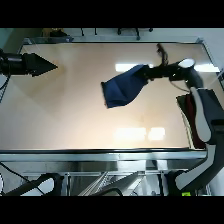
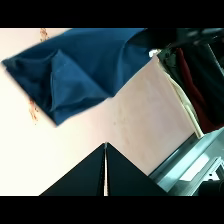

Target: Fold the shirts.

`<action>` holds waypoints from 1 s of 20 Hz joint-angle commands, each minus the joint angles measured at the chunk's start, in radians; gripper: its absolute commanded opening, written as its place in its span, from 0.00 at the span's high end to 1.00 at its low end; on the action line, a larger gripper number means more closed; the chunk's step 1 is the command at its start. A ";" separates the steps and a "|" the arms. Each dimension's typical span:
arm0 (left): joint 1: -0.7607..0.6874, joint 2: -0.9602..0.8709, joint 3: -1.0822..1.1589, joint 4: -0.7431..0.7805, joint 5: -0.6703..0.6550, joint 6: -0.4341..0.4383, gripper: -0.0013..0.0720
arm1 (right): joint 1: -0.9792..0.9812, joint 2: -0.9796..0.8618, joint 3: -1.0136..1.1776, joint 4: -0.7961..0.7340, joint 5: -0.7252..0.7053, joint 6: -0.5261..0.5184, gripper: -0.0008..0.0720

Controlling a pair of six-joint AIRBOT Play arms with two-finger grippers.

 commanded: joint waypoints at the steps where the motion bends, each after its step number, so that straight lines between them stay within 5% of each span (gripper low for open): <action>1: 0.001 0.000 0.000 0.000 0.000 0.000 0.96 | -0.097 0.093 0.131 0.040 -0.061 0.063 0.96; 10: 0.001 0.000 0.000 0.001 0.000 0.000 0.96 | -0.521 0.155 0.142 0.040 -0.203 0.175 0.96; 17: 0.001 -0.001 0.000 0.001 0.001 0.011 0.96 | -0.746 0.219 0.142 -0.095 -0.087 0.263 0.96; 20: 0.001 -0.001 0.000 0.001 0.000 0.011 0.96 | -0.814 0.241 0.142 -0.161 0.073 0.405 0.96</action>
